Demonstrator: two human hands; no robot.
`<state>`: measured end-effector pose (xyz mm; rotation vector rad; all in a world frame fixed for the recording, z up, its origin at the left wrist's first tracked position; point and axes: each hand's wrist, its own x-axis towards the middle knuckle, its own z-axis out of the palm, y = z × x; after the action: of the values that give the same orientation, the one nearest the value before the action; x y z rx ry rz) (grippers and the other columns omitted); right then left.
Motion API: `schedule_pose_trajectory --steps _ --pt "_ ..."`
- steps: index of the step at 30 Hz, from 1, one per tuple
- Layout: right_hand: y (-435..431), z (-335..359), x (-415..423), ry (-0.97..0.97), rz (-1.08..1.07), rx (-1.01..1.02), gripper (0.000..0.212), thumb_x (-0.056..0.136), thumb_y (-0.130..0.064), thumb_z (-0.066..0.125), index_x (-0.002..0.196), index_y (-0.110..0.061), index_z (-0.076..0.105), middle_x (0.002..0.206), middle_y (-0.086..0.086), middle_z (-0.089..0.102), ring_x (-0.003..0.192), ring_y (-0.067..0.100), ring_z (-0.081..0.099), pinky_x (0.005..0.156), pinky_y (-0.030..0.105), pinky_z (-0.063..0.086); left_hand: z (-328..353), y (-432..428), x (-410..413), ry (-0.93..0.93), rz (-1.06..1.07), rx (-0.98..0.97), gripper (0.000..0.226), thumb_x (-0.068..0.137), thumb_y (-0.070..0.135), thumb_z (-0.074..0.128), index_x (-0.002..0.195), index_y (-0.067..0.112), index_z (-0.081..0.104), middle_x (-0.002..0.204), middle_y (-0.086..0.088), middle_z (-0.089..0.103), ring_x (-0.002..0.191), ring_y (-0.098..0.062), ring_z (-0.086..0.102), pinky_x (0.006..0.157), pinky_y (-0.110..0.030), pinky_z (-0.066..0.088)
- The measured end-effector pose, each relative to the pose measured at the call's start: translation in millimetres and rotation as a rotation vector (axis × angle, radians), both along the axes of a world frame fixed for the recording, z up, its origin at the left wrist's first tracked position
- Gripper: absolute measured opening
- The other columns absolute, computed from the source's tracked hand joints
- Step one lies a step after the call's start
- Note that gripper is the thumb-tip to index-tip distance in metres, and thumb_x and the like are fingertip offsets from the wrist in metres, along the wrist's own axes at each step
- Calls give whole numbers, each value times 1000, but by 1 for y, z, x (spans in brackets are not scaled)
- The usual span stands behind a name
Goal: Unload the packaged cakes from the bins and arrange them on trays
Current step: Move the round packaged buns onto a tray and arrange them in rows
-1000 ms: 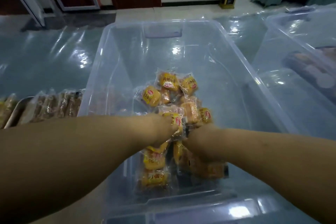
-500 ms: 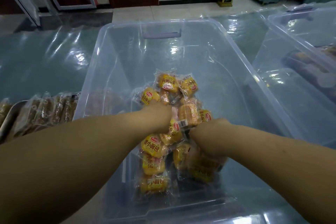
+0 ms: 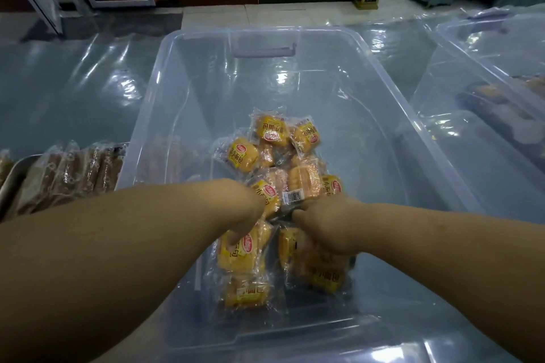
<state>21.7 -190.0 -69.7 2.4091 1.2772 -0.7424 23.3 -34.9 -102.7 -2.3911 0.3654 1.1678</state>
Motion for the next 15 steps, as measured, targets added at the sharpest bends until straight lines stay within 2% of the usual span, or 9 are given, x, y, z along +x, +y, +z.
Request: schedule_pose_trajectory --steps 2,4,7,9,11,13,15 --pt "2 -4 2 22 12 9 44 90 -8 53 131 -13 41 130 10 48 109 27 49 78 34 42 1 0 2 20 -5 19 67 68 35 81 125 12 53 93 -6 55 100 -30 58 90 -44 50" --pt "5 -6 8 76 -8 13 45 89 -9 55 132 -14 42 132 10 45 113 27 47 82 33 42 4 1 4 46 -6 33 63 66 40 81 118 13 59 74 -3 48 97 -30 58 89 -45 50" --pt "12 -11 15 167 -44 -25 53 87 -14 58 136 -14 40 140 10 38 120 29 43 94 39 42 8 6 8 69 -5 55 65 64 45 81 118 15 60 70 0 44 97 -31 58 90 -46 50" --pt "16 -17 18 208 -36 -87 60 87 -21 58 142 -15 34 150 9 26 133 33 31 104 47 34 11 8 10 53 13 39 69 62 45 82 120 16 58 78 -3 50 97 -31 59 88 -45 51" --pt "19 -23 18 270 -45 -135 67 88 -28 56 146 -17 25 155 7 16 140 35 17 110 51 24 14 10 13 24 28 3 76 61 45 83 126 18 53 99 -5 57 99 -30 59 87 -44 52" --pt "21 -29 16 368 -82 -165 66 88 -27 57 145 -17 26 153 7 22 137 34 25 104 48 32 16 10 16 7 48 -27 84 64 43 82 135 17 44 120 -6 56 103 -30 58 87 -41 51" --pt "23 -35 12 433 -116 -157 55 87 -20 57 138 -17 36 142 8 35 120 29 42 85 37 43 18 10 19 -9 56 -35 88 67 40 81 139 15 38 128 -7 53 107 -30 56 87 -39 50"
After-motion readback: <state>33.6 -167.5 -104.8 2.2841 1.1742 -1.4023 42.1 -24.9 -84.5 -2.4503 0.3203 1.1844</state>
